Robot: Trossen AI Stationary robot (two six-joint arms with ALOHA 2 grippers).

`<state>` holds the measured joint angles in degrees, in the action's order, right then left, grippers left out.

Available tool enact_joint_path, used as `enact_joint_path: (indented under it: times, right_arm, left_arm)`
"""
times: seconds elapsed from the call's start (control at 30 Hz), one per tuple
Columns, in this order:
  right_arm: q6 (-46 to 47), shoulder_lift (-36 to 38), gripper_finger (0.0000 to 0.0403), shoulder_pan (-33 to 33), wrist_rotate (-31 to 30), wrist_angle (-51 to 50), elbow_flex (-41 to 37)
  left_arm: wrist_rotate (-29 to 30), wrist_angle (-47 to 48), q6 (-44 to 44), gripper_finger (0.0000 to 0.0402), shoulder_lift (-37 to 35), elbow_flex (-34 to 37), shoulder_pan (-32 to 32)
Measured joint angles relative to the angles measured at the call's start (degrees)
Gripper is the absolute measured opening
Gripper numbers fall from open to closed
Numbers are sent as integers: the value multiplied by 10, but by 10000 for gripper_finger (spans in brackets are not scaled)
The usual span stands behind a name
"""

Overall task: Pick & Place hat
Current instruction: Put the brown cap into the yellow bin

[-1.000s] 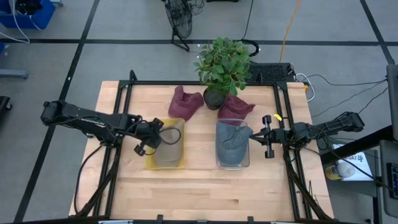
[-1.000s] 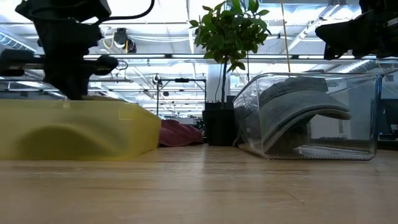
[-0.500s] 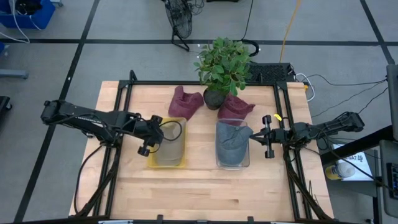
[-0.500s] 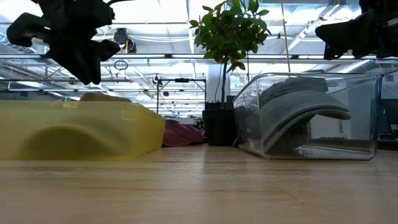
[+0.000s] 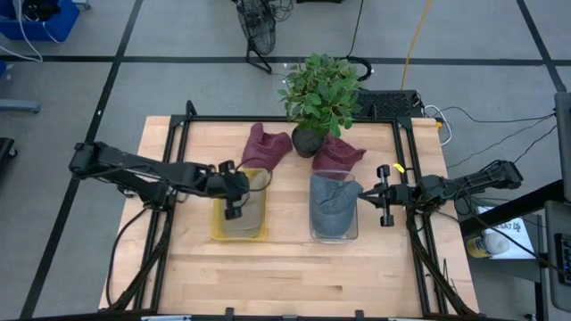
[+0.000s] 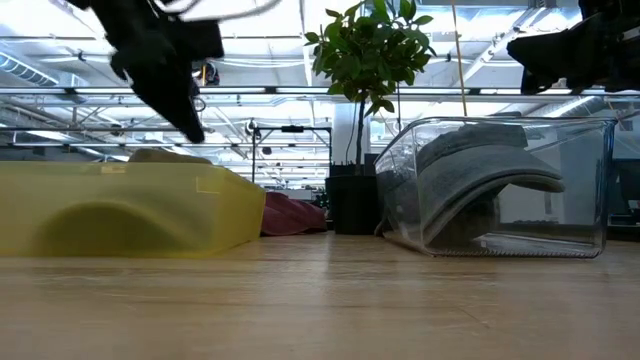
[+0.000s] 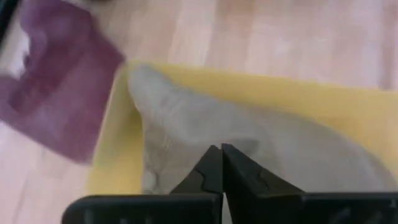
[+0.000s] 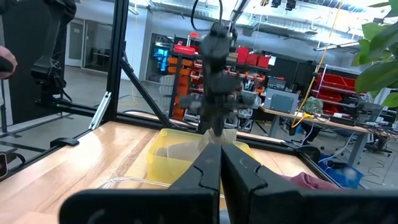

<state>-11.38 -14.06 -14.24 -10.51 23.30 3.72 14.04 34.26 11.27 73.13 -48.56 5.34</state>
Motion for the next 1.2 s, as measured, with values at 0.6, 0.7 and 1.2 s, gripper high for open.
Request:
enact_joint_path:
  times: [0.6,0.7,1.2]
  right_arm:
    - [2,-1,0,0,1,2,0]
    - [2,-1,0,0,1,2,0]
    - [17,-1,0,0,1,0,0]
  left_arm:
    - [-9,-37,91,7,42,65,21]
    - [-10,-62,99,3,42,96,21]
    - [-21,-196,118,4,62,172,62]
